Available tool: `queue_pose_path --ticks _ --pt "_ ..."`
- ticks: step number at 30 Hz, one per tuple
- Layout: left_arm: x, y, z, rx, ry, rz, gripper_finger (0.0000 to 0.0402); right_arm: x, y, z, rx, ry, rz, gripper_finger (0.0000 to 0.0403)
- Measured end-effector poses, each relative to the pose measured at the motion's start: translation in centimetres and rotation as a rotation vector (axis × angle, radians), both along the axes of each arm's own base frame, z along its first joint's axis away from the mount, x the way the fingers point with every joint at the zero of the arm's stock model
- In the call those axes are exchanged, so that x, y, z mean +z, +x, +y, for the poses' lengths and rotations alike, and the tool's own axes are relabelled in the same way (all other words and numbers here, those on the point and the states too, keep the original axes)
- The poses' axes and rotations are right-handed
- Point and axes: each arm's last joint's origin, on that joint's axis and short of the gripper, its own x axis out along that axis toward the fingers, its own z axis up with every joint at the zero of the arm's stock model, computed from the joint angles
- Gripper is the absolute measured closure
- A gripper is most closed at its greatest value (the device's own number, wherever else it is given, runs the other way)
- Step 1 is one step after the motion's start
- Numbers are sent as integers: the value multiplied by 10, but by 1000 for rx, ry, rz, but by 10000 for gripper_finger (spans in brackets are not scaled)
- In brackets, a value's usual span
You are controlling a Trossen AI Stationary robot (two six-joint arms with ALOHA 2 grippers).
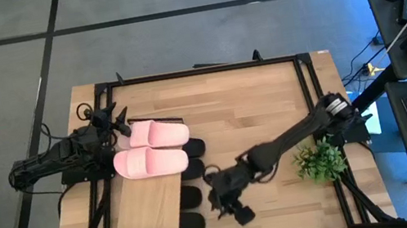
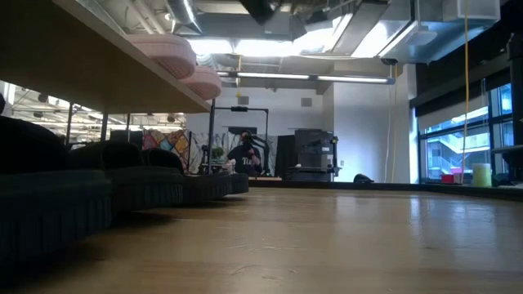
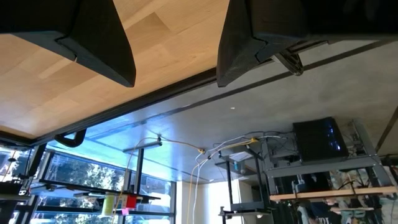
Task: Pick and place slides into the shelf
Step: Return to Home Position
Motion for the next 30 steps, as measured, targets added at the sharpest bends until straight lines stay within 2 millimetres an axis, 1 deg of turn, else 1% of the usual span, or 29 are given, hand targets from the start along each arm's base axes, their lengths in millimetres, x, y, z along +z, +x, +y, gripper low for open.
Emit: queue_pose_path --ticks 3,5,7,10,17,22,26,30 --pt "0 0 0 0 0 0 185 8 -5 -21 -48 -34 54 264" --pt "0 0 0 0 0 0 185 14 -8 -34 -63 -51 53 264" --pt "0 0 0 0 0 0 185 17 -16 -46 -81 -47 31 264" --pt "0 0 0 0 1 1 185 13 -41 -69 -129 -21 -9 264" --pt "0 0 0 6 3 1 185 -1 -121 -121 -266 92 -221 264" --pt "0 0 0 3 2 1 185 -3 -168 -157 -342 63 -423 264" --pt "1 0 0 4 4 -9 185 -8 -198 -176 -406 37 -540 264" --pt "8 1 0 8 19 -85 185 -18 -222 -188 -473 32 -603 264"
